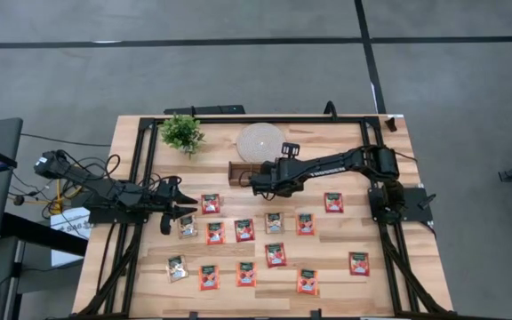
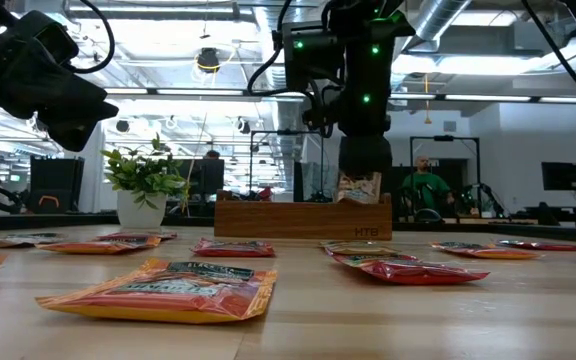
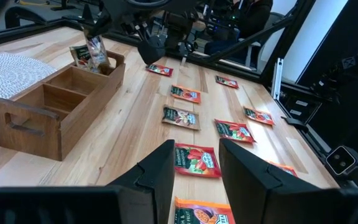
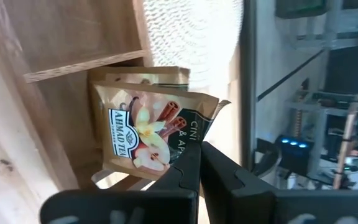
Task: Pick & Place Tea
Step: Put the brown tea bag into the right section of the wooden organizer
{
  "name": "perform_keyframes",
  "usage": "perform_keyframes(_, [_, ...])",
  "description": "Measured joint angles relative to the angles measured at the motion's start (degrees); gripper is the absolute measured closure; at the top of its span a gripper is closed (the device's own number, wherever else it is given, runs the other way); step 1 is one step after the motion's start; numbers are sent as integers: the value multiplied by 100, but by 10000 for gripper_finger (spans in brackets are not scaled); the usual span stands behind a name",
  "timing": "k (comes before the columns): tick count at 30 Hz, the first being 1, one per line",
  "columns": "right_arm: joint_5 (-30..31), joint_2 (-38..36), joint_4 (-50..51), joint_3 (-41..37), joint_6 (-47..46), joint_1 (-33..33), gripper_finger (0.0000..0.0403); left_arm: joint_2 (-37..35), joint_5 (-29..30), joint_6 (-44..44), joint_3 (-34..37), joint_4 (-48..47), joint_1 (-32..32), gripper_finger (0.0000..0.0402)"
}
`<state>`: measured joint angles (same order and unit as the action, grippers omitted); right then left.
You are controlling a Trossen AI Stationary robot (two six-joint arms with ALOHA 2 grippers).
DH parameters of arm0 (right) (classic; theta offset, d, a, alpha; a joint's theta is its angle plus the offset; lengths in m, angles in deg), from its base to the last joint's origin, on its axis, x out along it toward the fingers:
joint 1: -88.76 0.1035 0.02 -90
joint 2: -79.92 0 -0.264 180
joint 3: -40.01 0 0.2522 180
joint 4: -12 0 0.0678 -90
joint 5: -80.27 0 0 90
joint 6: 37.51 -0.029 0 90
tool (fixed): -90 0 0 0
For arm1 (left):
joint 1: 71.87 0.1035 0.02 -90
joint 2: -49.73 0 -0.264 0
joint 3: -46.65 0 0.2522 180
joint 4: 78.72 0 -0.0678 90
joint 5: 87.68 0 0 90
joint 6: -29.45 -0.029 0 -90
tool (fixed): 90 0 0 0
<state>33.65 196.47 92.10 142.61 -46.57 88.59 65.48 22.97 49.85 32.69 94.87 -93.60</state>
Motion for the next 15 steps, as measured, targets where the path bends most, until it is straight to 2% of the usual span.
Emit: perform_keyframes(15, [-101,0,-83,0,50,-48,403,0,0,0,1,0,-1,284])
